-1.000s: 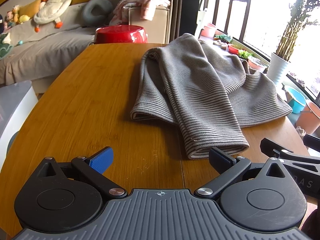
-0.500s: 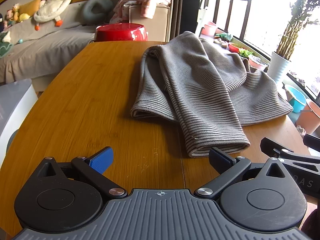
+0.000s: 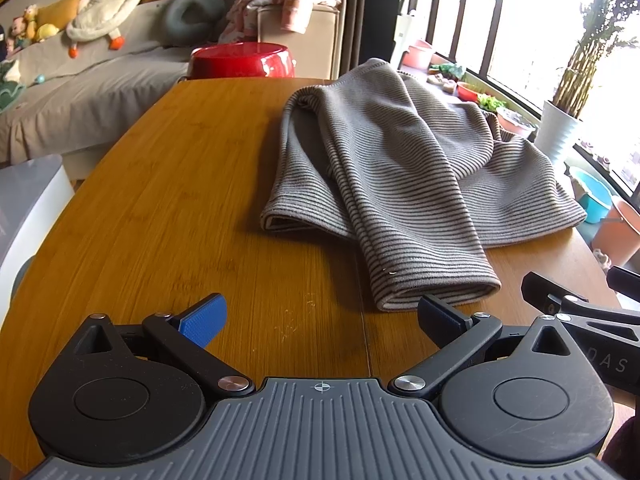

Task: Fold clothes

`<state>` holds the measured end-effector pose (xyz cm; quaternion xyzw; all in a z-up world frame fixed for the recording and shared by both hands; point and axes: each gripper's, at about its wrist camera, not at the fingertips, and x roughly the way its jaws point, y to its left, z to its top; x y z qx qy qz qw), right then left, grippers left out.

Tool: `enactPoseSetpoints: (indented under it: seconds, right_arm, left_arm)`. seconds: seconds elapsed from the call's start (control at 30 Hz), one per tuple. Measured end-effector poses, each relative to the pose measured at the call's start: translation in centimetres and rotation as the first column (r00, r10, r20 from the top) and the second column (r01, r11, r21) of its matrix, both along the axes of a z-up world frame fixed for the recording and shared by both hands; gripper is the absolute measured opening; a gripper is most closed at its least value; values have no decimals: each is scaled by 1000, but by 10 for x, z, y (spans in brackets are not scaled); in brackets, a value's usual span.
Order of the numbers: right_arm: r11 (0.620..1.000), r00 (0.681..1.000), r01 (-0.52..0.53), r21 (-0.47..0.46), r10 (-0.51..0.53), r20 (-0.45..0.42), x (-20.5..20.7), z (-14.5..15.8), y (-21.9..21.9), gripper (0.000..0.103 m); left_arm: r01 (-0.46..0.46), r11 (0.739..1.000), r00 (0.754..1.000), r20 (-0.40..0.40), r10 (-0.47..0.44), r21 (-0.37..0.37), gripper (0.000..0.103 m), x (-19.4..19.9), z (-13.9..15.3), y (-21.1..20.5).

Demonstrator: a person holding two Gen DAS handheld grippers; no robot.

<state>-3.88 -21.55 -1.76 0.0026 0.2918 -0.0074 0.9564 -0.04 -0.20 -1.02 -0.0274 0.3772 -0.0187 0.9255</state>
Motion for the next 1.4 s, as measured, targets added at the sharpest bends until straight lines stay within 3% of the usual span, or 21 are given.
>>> enactPoseSetpoints:
  seconds: [1.23, 1.4]
  right_arm:
    - [1000, 1000, -1, 3, 1, -14, 5, -2, 1, 103]
    - [1000, 1000, -7, 1, 7, -29, 13, -4, -3, 103]
  left_arm:
    - [2, 1000, 1000, -18, -2, 0, 103, 5, -2, 1]
    - [44, 999, 999, -29, -45, -22, 103, 16, -1, 1]
